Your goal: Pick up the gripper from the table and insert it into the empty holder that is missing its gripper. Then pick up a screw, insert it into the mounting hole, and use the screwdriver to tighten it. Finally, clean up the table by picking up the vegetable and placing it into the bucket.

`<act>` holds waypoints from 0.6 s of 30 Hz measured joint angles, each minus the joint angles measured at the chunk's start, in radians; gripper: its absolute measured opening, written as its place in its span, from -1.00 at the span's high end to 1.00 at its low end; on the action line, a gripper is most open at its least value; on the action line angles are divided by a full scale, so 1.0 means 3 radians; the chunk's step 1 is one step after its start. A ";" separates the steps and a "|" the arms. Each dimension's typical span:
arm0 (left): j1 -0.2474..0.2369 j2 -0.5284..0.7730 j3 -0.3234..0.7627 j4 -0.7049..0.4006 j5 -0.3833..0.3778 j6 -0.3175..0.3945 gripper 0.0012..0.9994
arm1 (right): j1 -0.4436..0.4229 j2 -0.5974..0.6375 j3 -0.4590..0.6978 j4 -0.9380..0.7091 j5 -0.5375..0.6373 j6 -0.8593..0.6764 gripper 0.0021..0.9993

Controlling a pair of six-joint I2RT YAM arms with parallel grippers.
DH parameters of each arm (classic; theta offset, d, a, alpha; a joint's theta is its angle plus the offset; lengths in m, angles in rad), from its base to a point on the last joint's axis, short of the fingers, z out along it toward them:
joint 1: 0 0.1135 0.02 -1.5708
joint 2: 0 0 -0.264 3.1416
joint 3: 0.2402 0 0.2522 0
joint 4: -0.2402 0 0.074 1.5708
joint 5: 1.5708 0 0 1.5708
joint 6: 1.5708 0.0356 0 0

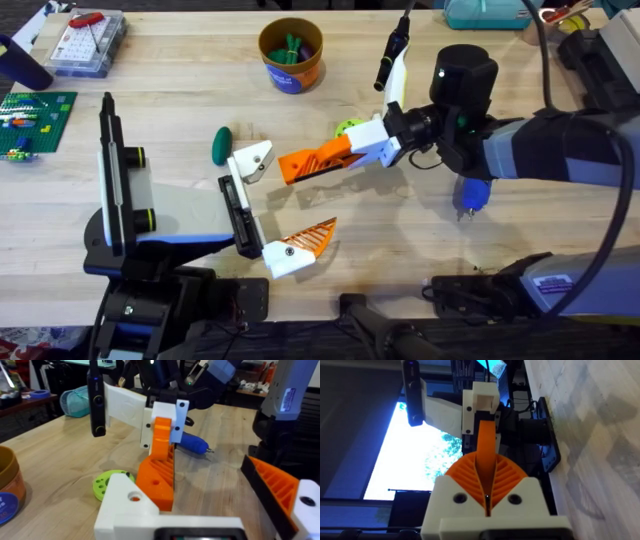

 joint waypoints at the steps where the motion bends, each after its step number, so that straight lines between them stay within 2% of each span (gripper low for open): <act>1: -0.0001 0.0001 0.0008 -0.0013 -0.0001 0.0000 -0.98 | 0.0000 0.0005 -0.0001 -0.0015 0.0004 0.0008 0.97; 18: 0.0000 0.0001 0.0009 -0.0030 -0.0001 0.0001 -0.98 | -0.0001 0.0013 -0.0003 -0.0040 -0.0182 0.0122 0.97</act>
